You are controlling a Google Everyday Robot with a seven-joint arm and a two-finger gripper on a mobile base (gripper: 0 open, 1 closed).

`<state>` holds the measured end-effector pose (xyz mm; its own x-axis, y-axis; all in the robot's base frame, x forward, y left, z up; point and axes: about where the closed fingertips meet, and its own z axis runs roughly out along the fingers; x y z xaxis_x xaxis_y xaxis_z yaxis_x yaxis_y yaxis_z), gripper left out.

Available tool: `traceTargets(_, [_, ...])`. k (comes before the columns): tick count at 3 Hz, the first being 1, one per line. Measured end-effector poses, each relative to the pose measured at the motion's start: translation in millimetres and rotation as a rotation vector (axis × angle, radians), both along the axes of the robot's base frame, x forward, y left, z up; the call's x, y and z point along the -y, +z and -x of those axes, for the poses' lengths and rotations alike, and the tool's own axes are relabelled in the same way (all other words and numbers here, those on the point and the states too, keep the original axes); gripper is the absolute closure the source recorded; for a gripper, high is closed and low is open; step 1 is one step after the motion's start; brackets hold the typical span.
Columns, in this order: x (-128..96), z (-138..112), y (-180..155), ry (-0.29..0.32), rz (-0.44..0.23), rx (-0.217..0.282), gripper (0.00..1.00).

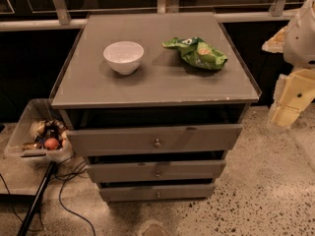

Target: Open middle drawer

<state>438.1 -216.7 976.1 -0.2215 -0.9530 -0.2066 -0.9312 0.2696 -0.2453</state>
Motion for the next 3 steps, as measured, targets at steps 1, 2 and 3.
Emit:
traceTargets(1, [-1,1,0,0.005,-0.006,0.010,0.00])
traceTargets(2, [7,8,-18,0.021,-0.056,0.018,0.00])
traceTargets(3, [19,26,-51,0.060,-0.196,0.045,0.00])
